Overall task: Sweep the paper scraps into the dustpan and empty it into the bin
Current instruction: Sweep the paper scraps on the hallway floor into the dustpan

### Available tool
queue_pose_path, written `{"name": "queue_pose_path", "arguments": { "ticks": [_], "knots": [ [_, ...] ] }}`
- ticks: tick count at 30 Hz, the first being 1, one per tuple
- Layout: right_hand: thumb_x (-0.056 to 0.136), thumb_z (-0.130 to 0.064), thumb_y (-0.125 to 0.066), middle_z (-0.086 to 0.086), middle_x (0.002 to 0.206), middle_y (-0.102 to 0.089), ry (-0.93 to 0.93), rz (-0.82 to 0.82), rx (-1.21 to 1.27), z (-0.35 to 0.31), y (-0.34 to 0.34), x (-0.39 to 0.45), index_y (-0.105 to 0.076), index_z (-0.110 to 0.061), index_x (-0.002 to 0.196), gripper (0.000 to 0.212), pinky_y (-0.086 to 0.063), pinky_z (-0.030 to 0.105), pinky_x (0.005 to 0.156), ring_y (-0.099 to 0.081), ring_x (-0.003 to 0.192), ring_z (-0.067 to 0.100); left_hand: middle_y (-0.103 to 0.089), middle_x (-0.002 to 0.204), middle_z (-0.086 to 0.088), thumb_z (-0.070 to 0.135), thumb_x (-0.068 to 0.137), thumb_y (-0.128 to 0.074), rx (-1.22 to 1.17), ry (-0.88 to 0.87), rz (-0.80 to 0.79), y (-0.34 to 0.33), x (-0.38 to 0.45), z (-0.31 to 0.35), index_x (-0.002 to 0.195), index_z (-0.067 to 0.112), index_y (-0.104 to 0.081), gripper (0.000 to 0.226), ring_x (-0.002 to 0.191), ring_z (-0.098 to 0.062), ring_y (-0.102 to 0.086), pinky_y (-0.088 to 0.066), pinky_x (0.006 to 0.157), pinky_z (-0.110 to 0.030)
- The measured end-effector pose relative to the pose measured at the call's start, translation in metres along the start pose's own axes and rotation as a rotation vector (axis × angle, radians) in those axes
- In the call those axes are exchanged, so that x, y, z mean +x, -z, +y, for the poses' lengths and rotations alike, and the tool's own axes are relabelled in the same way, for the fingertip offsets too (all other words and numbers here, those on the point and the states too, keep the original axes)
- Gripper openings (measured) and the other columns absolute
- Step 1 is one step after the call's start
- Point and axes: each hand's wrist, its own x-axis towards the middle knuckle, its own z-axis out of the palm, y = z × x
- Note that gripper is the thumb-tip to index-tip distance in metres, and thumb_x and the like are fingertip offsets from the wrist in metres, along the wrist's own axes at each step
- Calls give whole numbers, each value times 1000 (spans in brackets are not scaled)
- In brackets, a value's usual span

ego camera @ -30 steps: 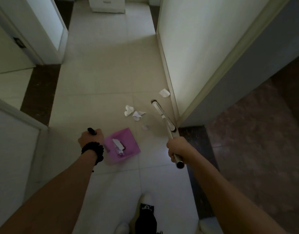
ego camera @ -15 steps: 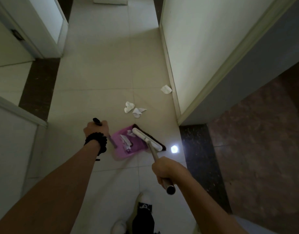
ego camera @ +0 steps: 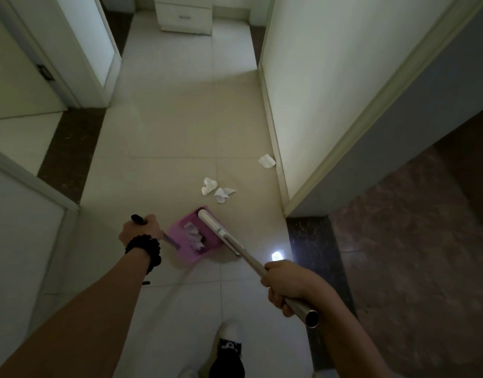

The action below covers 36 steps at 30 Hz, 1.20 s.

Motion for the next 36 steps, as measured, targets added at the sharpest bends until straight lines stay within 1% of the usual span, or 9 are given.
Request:
{"name": "queue_pose_path", "arguments": {
  "ticks": [6, 12, 16, 20, 23, 25, 28, 31, 36],
  "knots": [
    [86, -3, -52, 13, 75, -57, 93, 152, 19, -30, 2, 10, -56, -1, 106, 20, -47, 27, 44, -53, 49, 20, -59, 68, -17, 26, 88, -51, -38, 7, 6, 26, 12, 3, 60, 4, -44, 36, 55, -28, -49, -37, 58, -32],
    [85, -8, -48, 15, 80, -61, 165, 285, 9, -61, 29, 62, -55, -7, 104, 20, -52, 35, 54, -58, 53, 21, -63, 65, -19, 25, 88, -49, -84, 17, 27, 21, 29, 24, 53, 6, -40, 40, 54, -30, -53, -44, 65, -35],
    [83, -3, -47, 16, 76, -60, 172, 300, -5, -90, 60, 103, -54, -8, 91, 11, -55, 37, 54, -60, 55, 24, -71, 73, -22, 35, 79, -48, -162, 58, 10, 3, 61, 37, 60, 1, -52, 39, 67, -36, -70, -61, 73, -47],
    [82, 0, -51, 18, 80, -61, 141, 261, -17, -113, 87, 143, -56, -6, 91, 12, -55, 38, 59, -62, 65, 28, -74, 67, -20, 45, 64, -39, -127, 80, -4, -43, 117, 34, 67, -5, -67, 57, 60, -34, -73, -63, 67, -50],
    [88, -6, -49, 9, 68, -55, 92, 207, -29, -130, 101, 165, -49, -15, 74, 17, -46, 24, 38, -54, 50, 19, -74, 71, -22, 42, 69, -41, -116, 85, -6, -56, 118, 54, 68, -6, -64, 53, 62, -36, -73, -62, 68, -51],
    [89, -3, -46, 8, 64, -50, 58, 149, 30, -136, 106, 172, -47, -13, 70, 21, -40, 24, 34, -48, 46, 17, -73, 72, -21, 38, 77, -44, -115, 106, -8, -47, 88, 85, 59, 0, -54, 43, 62, -35, -71, -61, 63, -46],
    [86, 9, -45, 10, 64, -48, 15, 27, 209, -139, 114, 171, -50, -3, 74, 18, -39, 24, 35, -46, 43, 15, -60, 66, -14, 25, 91, -46, -102, 98, 34, -47, 69, 115, 55, 6, -42, 42, 50, -25, -53, -41, 49, -27],
    [87, 9, -43, 8, 61, -45, -10, -66, 239, -135, 117, 160, -49, -4, 79, 16, -37, 22, 34, -44, 36, 11, -57, 68, -16, 22, 94, -46, -73, 79, 72, -54, 73, 126, 54, 6, -40, 44, 53, -27, -48, -39, 59, -31],
    [94, -4, -42, 3, 55, -40, -89, -189, 441, -117, 111, 131, -46, -5, 95, 5, -32, 16, 31, -37, 31, 6, -64, 73, -18, 25, 93, -45, -56, 67, 33, -61, 75, 133, 65, -2, -51, 39, 50, -27, -49, -37, 55, -31]
  ]
}}
